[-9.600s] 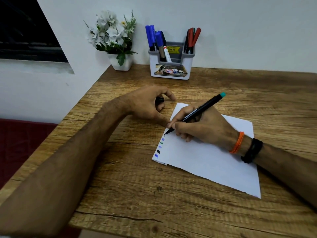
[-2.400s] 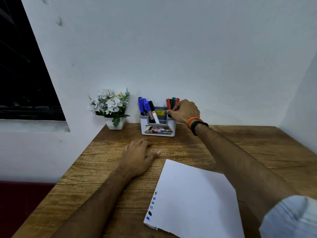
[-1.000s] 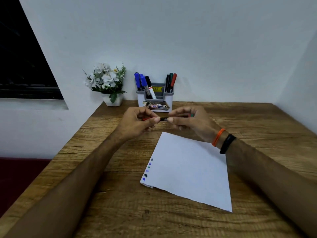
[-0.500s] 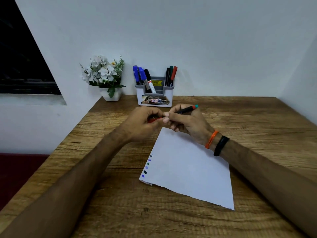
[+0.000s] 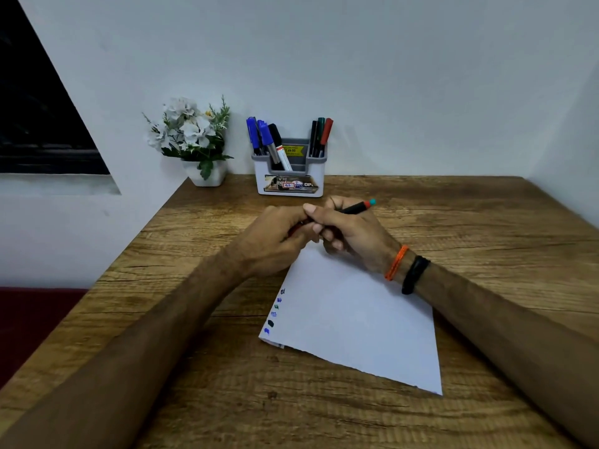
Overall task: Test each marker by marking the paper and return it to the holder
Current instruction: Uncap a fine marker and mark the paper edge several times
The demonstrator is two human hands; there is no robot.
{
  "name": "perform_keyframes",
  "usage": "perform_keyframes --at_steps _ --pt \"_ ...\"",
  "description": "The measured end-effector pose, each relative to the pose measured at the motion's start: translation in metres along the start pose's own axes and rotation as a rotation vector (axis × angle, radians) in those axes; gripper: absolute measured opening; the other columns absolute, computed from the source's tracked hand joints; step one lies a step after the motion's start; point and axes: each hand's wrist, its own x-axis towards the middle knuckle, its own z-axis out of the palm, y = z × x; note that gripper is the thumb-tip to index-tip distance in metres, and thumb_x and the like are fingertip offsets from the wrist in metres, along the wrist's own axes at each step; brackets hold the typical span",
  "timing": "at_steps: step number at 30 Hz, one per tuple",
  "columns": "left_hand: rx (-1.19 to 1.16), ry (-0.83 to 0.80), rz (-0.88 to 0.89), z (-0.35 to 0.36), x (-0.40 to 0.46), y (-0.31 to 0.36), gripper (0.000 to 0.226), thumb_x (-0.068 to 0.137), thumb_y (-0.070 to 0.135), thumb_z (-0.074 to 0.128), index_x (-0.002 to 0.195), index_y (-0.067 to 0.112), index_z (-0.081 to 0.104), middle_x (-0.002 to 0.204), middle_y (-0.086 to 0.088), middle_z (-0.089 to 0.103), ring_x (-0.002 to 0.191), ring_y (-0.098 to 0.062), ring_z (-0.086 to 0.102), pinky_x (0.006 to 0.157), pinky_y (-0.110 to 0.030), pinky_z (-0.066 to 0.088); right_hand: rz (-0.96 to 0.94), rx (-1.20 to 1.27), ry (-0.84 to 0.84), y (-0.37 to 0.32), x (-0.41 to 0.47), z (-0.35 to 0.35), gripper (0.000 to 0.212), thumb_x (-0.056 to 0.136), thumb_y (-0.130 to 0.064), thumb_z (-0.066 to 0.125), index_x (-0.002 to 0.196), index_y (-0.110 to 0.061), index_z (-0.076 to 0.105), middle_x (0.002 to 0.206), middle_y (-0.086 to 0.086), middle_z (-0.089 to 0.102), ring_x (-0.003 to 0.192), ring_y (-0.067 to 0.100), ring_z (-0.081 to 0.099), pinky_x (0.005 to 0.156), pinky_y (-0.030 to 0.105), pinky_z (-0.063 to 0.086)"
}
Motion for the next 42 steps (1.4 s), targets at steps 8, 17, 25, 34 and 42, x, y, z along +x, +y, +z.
perform_keyframes --at_steps 8,17,25,34,42 --pt "-0.027 0.021 0.043 -0.002 0.003 -0.001 0.013 0.095 0.04 0.052 0.089 0.042 0.063 0.074 0.021 0.064 0.058 -0.004 0.054 0.053 -0.015 0.037 -0.021 0.104 -0.062 -0.003 0.002 -0.006 0.033 0.094 -0.012 0.062 0.065 -0.01 0.048 0.05 0.0 0.056 0.035 0.007 0.038 0.04 0.017 0.028" --pt "0.09 -0.057 -0.362 -0.02 -0.002 -0.021 0.055 0.063 0.058 0.077 0.107 0.029 0.062 0.084 0.009 0.061 0.074 -0.004 0.055 0.06 -0.024 0.04 0.011 0.069 -0.032 -0.014 -0.001 -0.013 0.027 0.079 -0.018 0.053 0.095 -0.004 0.069 0.062 0.005 0.064 0.051 0.014 0.057 0.046 0.02 0.041" --pt "0.055 -0.112 -0.386 -0.02 -0.006 -0.027 0.037 0.073 0.033 0.079 0.105 0.028 0.062 0.068 0.006 0.057 0.061 -0.009 0.052 0.059 -0.027 0.047 0.051 -0.058 -0.227 -0.007 -0.024 0.003 0.019 0.082 -0.014 0.062 0.09 -0.001 0.074 0.072 0.012 0.071 0.059 0.017 0.068 0.048 0.022 0.051" --pt "0.078 -0.201 -0.38 -0.021 -0.003 -0.027 0.046 0.07 0.031 0.082 0.108 0.028 0.059 0.065 0.005 0.057 0.057 -0.007 0.051 0.067 -0.03 0.05 0.054 -0.24 -0.169 -0.002 -0.035 0.016 0.014 0.087 0.008 0.061 0.083 0.001 0.072 0.065 0.012 0.068 0.05 0.015 0.063 0.048 0.025 0.054" --pt "0.024 -0.317 -0.417 -0.027 -0.002 -0.03 0.063 0.061 0.035 0.087 0.114 0.029 0.054 0.067 0.004 0.057 0.062 -0.01 0.052 0.066 -0.031 0.048 0.045 -0.355 -0.125 0.001 -0.036 0.017 0.009 0.085 0.003 0.065 0.082 0.001 0.073 0.064 0.009 0.071 0.049 0.012 0.064 0.045 0.022 0.051"
